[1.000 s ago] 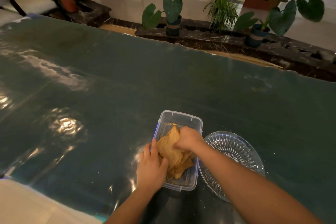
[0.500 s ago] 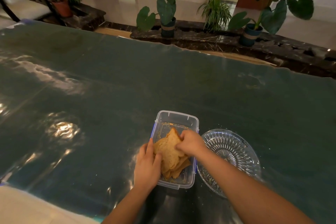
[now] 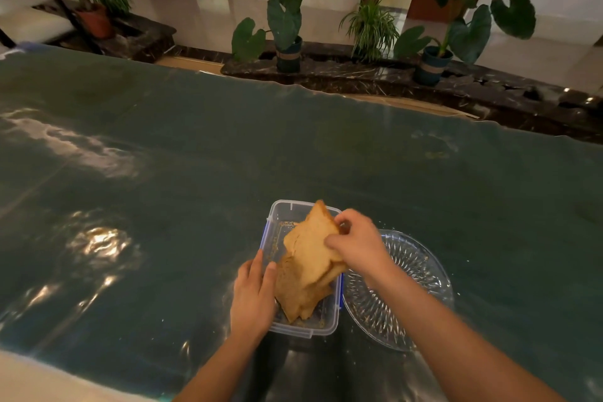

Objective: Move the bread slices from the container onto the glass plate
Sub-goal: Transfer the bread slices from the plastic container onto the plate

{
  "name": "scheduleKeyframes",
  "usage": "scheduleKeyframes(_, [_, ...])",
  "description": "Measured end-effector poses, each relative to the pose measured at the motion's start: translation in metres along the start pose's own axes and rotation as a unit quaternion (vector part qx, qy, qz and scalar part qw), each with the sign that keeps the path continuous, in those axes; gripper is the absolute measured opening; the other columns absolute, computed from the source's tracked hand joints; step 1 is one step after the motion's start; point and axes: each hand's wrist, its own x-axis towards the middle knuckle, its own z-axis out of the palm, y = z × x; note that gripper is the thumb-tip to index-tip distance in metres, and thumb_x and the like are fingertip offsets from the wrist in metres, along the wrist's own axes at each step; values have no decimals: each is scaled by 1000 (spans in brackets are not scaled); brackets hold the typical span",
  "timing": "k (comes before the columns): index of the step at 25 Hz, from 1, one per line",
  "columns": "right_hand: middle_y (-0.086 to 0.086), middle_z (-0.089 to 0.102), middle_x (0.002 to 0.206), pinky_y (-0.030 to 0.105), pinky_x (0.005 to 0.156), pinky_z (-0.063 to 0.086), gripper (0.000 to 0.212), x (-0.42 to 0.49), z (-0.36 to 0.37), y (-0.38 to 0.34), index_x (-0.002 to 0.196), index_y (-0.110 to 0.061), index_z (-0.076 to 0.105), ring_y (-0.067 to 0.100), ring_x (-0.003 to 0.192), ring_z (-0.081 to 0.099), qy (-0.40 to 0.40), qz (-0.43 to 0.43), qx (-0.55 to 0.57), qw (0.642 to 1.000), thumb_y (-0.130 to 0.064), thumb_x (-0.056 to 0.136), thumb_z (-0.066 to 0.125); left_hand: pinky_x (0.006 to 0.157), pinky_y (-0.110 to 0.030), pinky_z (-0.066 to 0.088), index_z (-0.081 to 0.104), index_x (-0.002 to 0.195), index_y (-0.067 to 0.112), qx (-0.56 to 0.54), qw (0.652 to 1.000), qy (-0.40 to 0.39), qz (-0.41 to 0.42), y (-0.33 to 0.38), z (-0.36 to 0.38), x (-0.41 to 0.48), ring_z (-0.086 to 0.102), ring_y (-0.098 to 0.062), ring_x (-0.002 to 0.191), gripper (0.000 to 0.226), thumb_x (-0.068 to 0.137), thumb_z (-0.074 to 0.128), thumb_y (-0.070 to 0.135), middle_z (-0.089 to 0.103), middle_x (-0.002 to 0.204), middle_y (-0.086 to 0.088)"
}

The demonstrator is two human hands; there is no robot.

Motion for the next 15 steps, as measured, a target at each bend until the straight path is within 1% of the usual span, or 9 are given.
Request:
scheduleKeyframes(2, [-1, 65, 81, 34, 56, 50, 22, -6, -32, -2, 81, -23, 62, 18, 71, 63, 33, -16, 77, 996, -9, 66, 71, 99, -41, 41, 34, 148, 38, 7, 1000, 2, 3, -1, 0, 0, 46, -15, 124, 54, 98, 29, 56, 46, 135, 4])
scheduleKeyframes(5, [7, 68, 87, 44, 65, 56, 23, -9, -79, 15, 84, -19, 64, 24, 77, 66, 65, -8, 150, 986, -2, 72, 74, 101, -47, 43, 29, 149, 38, 34, 999, -1, 2, -1, 2, 1, 44, -18, 128, 56, 96, 32, 57, 42, 139, 5])
scheduleKeyframes(8, [12, 69, 98, 53, 77, 58, 22, -5, -103, 54, 91, -14, 63, 33, 89, 69, 74, 40, 166, 983, 0, 77, 72, 99, -49, 45, 24, 151, 36, 70, 997, 0, 9, 0, 5, 2, 43, -20, 129, 60, 95, 34, 56, 41, 141, 4])
scheduleKeyframes(10, [15, 67, 107, 59, 84, 58, 24, -2, -105, 86, 97, -10, 62, 38, 96, 68, 55, 97, 179, 977, 2, 79, 71, 97, -48, 46, 23, 151, 36, 83, 996, 4, 15, -1, 4, 2, 44, -20, 127, 60, 96, 35, 55, 41, 140, 2])
scheduleKeyframes(11, [16, 65, 110, 61, 86, 57, 25, -1, -104, 103, 100, -9, 61, 40, 97, 68, 47, 128, 176, 975, 3, 80, 70, 96, -48, 46, 23, 151, 36, 87, 996, 4, 19, -1, 5, 3, 44, -20, 127, 59, 96, 35, 54, 41, 140, 2])
scheduleKeyframes(13, [17, 64, 112, 61, 86, 57, 25, -2, -101, 134, 100, -9, 59, 40, 96, 67, 51, 167, 134, 975, 4, 80, 70, 96, -47, 46, 23, 151, 35, 94, 995, 3, 28, -1, 5, 2, 44, -20, 127, 59, 96, 36, 53, 41, 141, 1])
scheduleKeyframes(15, [16, 64, 113, 56, 86, 57, 25, -3, -96, 155, 101, -10, 59, 36, 95, 66, 69, 177, 60, 980, 2, 82, 69, 96, -47, 46, 23, 151, 34, 102, 994, 5, 31, -1, 5, 2, 45, -21, 127, 59, 96, 37, 52, 41, 140, 1])
